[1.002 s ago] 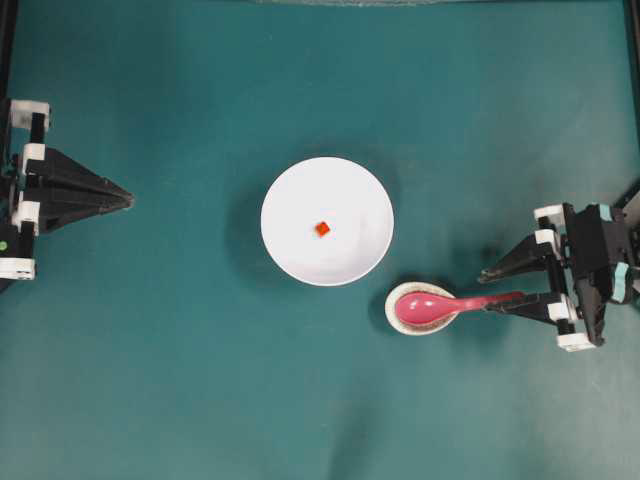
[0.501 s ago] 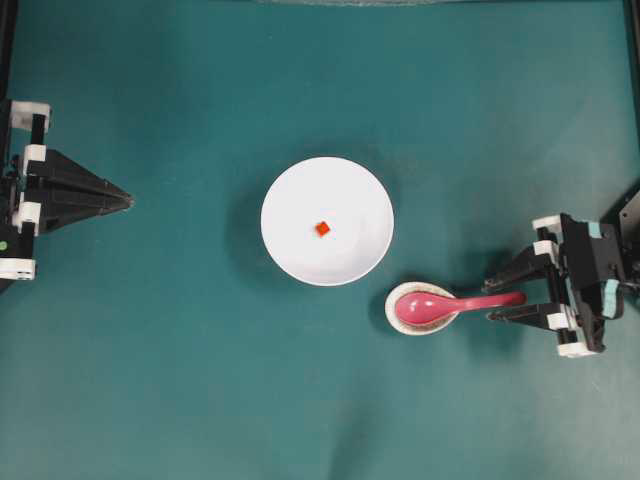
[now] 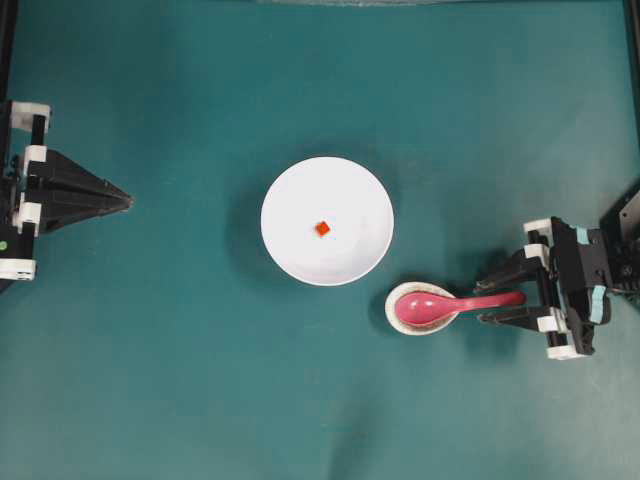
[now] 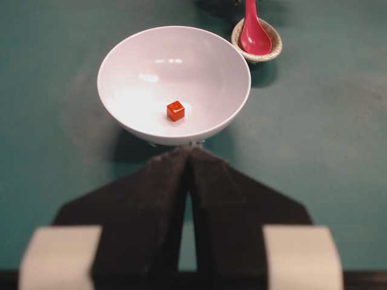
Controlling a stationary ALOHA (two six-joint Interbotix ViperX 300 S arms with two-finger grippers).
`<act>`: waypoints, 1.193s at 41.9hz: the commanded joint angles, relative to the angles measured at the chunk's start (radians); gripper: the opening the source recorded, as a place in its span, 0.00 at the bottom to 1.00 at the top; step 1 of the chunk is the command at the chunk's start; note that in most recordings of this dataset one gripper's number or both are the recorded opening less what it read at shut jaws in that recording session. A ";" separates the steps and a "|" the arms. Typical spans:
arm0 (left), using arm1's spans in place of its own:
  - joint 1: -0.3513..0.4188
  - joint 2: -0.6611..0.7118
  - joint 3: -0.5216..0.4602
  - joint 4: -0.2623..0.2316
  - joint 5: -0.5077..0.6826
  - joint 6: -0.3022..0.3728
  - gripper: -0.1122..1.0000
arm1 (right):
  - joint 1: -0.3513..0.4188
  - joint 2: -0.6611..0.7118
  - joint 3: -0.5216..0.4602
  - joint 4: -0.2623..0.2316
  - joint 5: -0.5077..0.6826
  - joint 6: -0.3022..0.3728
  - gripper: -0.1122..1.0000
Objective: Grip the spoon and scoop the red block from the bowl with right arm.
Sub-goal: 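Close the right gripper on the pink spoon handle, then lift the spoon and carry it over the white bowl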
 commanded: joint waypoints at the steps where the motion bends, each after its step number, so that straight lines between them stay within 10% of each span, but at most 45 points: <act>1: 0.002 0.008 -0.020 0.003 -0.005 0.002 0.11 | 0.005 -0.005 -0.011 0.000 -0.011 -0.002 0.55; 50: 0.003 0.008 -0.011 0.003 0.009 0.002 0.11 | 0.005 -0.037 -0.009 0.000 -0.009 -0.003 0.32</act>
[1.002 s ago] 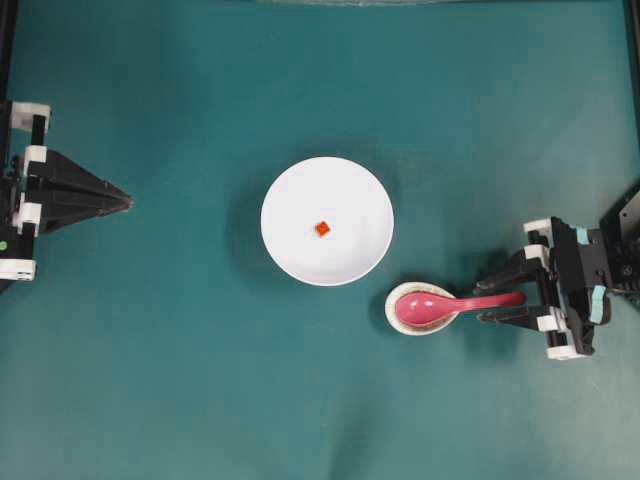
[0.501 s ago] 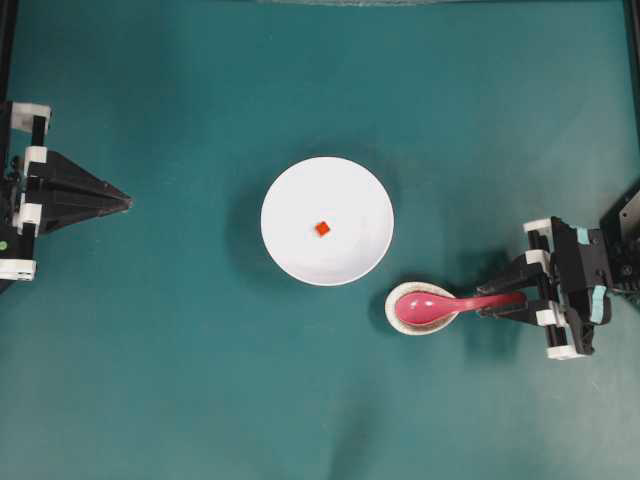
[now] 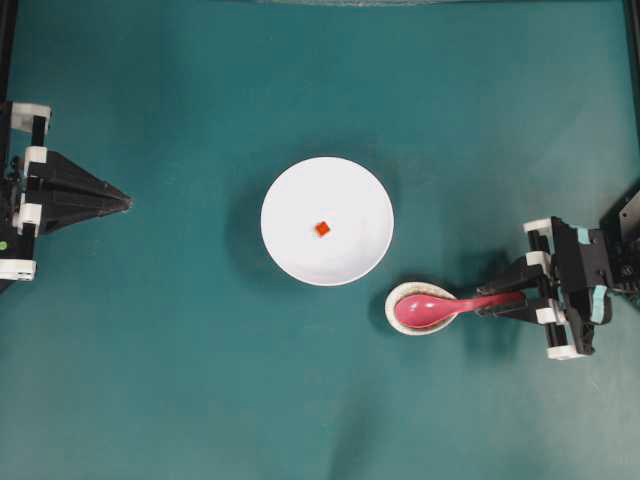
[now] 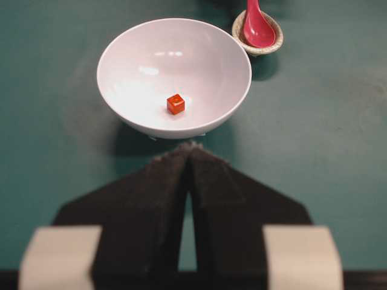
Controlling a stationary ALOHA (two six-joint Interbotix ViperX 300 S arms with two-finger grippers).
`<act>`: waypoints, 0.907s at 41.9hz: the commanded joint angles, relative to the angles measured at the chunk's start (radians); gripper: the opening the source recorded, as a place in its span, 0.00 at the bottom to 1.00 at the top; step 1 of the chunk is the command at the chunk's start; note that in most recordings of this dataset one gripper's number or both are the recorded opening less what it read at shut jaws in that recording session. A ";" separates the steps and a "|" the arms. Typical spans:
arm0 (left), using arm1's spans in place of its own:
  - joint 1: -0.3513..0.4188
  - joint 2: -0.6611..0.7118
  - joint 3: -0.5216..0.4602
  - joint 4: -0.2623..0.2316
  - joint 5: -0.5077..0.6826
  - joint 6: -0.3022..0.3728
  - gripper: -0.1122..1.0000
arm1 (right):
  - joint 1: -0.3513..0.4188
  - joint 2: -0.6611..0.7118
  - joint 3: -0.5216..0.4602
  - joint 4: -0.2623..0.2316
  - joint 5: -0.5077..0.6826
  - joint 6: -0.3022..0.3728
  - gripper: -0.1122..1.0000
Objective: Grip the spoon and scoop the red block from the bowl with right arm.
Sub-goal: 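Lift the spoon and carry it over the white bowl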
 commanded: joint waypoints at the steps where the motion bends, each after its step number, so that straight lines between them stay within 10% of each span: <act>1: 0.003 0.008 -0.011 0.003 -0.005 0.002 0.11 | 0.003 -0.034 -0.011 0.003 -0.003 -0.002 0.32; 17: 0.003 0.008 -0.011 0.002 -0.005 0.003 0.11 | -0.044 -0.215 -0.038 0.002 0.160 -0.025 0.32; 38: 0.017 0.008 -0.009 0.005 -0.006 0.003 0.11 | -0.291 -0.439 -0.186 -0.008 0.571 -0.186 0.32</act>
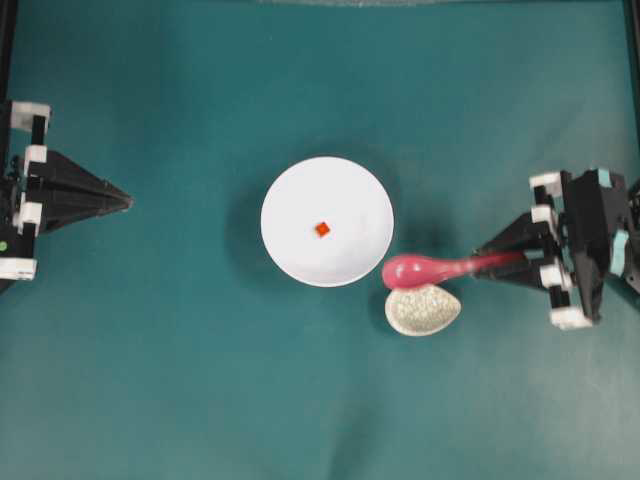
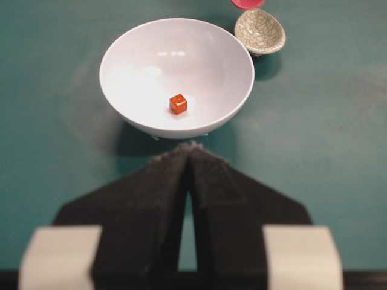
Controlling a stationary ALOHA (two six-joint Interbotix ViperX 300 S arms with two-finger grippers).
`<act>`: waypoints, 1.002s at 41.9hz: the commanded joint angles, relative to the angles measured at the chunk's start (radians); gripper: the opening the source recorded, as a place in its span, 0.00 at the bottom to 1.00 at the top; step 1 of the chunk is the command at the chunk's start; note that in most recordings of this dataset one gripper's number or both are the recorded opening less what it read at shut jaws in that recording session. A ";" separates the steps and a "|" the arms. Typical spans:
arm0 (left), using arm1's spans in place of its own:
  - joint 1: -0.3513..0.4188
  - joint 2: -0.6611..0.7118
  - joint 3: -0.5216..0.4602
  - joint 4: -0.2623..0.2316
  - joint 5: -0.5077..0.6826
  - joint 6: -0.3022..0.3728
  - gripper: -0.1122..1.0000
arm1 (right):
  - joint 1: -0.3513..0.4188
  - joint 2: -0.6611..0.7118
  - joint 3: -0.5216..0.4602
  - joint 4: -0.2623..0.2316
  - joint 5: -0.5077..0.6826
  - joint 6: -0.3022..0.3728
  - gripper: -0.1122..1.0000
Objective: Grip the spoon and scoop the red block from the bowl with right arm.
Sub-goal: 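Lift the spoon and carry it over the white bowl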
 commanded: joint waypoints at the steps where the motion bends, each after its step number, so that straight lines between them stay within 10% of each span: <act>1: 0.011 0.008 -0.009 0.003 -0.006 0.002 0.11 | -0.049 -0.026 -0.058 -0.009 0.078 -0.017 0.32; 42: 0.055 -0.002 -0.011 0.008 -0.005 0.014 0.11 | -0.255 0.087 -0.469 -0.014 0.568 -0.012 0.32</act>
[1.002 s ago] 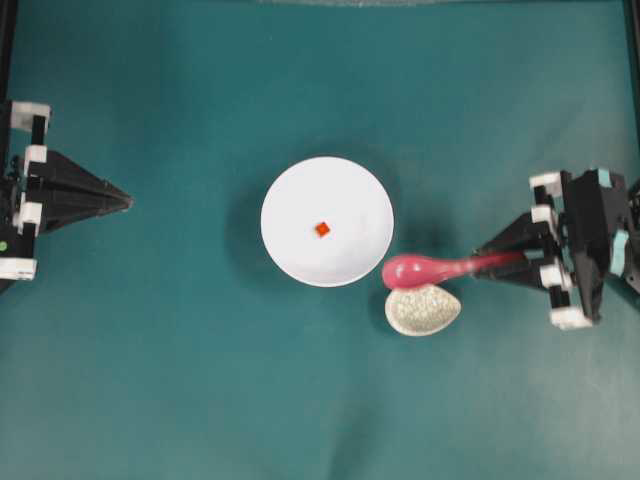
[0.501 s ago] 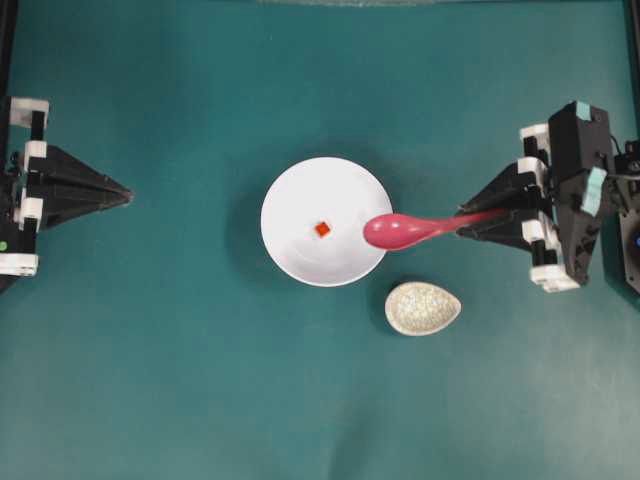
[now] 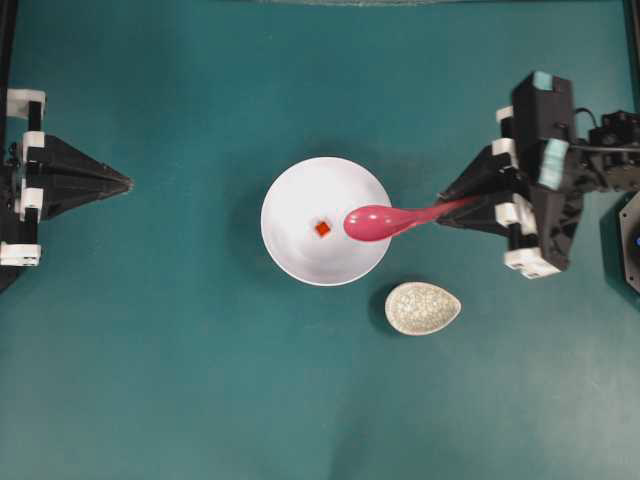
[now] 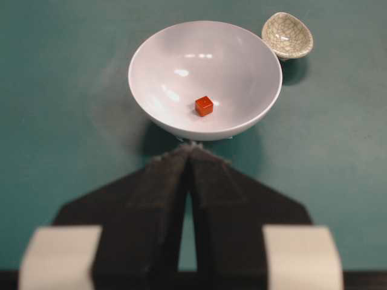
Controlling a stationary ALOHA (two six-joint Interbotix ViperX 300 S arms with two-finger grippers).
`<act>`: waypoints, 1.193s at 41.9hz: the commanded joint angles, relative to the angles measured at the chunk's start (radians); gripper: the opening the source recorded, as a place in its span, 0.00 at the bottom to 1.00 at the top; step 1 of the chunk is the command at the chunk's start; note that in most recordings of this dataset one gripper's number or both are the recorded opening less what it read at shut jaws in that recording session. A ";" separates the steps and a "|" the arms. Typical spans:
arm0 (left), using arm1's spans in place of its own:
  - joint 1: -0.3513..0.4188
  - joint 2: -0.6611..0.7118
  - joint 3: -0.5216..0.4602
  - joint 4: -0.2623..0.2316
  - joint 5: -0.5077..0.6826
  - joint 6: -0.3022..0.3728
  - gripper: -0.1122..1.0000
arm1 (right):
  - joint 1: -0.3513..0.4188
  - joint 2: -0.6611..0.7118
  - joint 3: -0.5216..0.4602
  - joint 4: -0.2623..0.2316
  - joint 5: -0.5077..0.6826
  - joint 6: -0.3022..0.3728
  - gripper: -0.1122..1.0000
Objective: Grip the spoon and scoop the red block from the bowl with right arm.
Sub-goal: 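Lift the spoon and carry it over the white bowl, then lower the spoon into the bowl behind the red cube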
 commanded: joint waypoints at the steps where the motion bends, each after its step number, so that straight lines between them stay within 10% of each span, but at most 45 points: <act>1: 0.005 0.003 -0.011 0.003 -0.005 0.003 0.11 | -0.017 0.029 -0.058 0.000 0.018 0.002 0.32; 13: 0.005 0.003 -0.011 0.003 -0.005 0.003 0.11 | -0.055 0.207 -0.215 -0.002 0.160 0.109 0.32; 28: 0.005 0.003 -0.011 0.005 -0.008 0.003 0.11 | -0.063 0.390 -0.385 -0.133 0.430 0.146 0.32; 50: 0.003 0.003 -0.011 0.003 -0.009 0.003 0.11 | -0.057 0.472 -0.399 -0.144 0.394 0.135 0.32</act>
